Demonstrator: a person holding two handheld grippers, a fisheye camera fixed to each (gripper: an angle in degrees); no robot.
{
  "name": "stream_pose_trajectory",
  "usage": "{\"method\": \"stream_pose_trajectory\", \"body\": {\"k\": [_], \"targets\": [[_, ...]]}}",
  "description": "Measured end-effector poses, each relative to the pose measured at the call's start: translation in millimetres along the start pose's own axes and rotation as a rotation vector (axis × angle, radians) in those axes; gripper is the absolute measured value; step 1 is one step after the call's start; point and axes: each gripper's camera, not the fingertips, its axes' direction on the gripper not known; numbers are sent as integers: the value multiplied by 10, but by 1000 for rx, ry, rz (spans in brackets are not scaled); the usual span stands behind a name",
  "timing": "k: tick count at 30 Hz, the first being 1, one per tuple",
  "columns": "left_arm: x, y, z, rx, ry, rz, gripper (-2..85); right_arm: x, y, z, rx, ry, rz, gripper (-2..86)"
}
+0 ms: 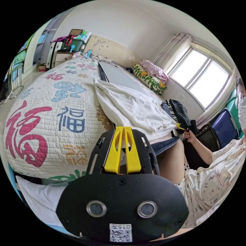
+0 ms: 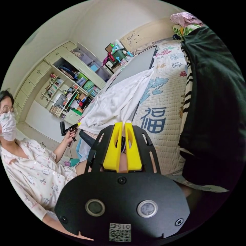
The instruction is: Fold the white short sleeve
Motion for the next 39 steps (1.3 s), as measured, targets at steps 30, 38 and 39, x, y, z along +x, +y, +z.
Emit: {"method": "stream_pose_trajectory", "body": {"k": [30, 38, 39], "targets": [[1618, -1211, -1234, -88, -364, 64, -5, 2424, -333, 3132, 45, 452, 178, 3], [2535, -1435, -1266, -96, -654, 261, -5, 2934, -91, 4559, 7, 725, 62, 7], [2603, -1464, -1279, -90, -677, 260, -5, 2994, -46, 4640, 20, 732, 65, 8]]}}
